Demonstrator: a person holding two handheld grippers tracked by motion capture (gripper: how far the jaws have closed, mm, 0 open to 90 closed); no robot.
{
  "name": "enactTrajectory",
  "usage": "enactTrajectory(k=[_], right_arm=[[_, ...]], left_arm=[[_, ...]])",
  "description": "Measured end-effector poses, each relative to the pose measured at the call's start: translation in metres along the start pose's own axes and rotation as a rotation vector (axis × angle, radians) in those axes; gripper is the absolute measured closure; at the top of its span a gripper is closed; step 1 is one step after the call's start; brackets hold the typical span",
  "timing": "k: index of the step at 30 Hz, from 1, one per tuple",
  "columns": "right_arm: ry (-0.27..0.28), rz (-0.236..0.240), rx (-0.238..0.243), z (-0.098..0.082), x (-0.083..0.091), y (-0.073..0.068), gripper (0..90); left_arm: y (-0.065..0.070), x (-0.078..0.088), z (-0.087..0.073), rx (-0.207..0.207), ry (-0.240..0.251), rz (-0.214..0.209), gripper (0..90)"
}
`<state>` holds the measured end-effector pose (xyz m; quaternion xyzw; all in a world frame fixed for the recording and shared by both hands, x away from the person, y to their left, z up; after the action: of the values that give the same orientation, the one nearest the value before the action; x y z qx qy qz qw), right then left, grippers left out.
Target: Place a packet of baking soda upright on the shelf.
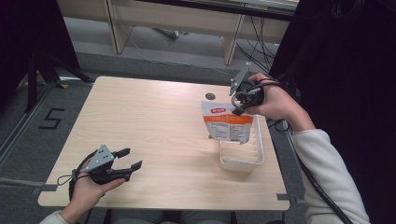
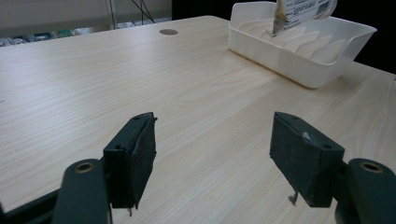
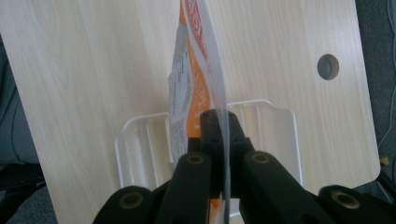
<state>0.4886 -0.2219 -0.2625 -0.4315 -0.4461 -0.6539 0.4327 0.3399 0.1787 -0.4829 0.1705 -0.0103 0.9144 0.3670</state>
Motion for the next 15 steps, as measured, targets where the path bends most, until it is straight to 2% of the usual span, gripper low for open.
enactTrajectory(k=[4,5,9,12,15], right_arm=[[-0.005,0.0,-0.018,-0.009,0.001,0.003,90.0],[-0.018,-0.008,-0.041,-0.012,0.002,0.003,90.0],[-0.028,-0.007,-0.028,-0.021,0.002,0.009,90.0],[-0.042,-0.009,-0.051,-0.027,0.001,0.011,90.0],[-0.052,-0.008,-0.054,-0.031,0.0,0.013,90.0]], left_arm=[[-0.001,0.0,0.0,0.0,0.001,-0.001,31.0],[-0.001,0.0,0.0,0.0,0.002,-0.001,30.9],[-0.001,0.0,0.0,0.0,0.001,-0.001,30.9],[-0.001,0.0,0.0,0.002,0.0,-0.003,31.2],[0.0,0.0,0.001,0.002,0.002,-0.002,32.1]])
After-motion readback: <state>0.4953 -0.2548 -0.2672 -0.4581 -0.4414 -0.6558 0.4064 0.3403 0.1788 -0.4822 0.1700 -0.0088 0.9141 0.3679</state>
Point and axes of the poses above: each handheld gripper's, and its own axes: x roughly backward along the jaws, z roughly out of its top, y roughly to its right, the point moved 1 cm from there along -x, roughly forward along the jaws
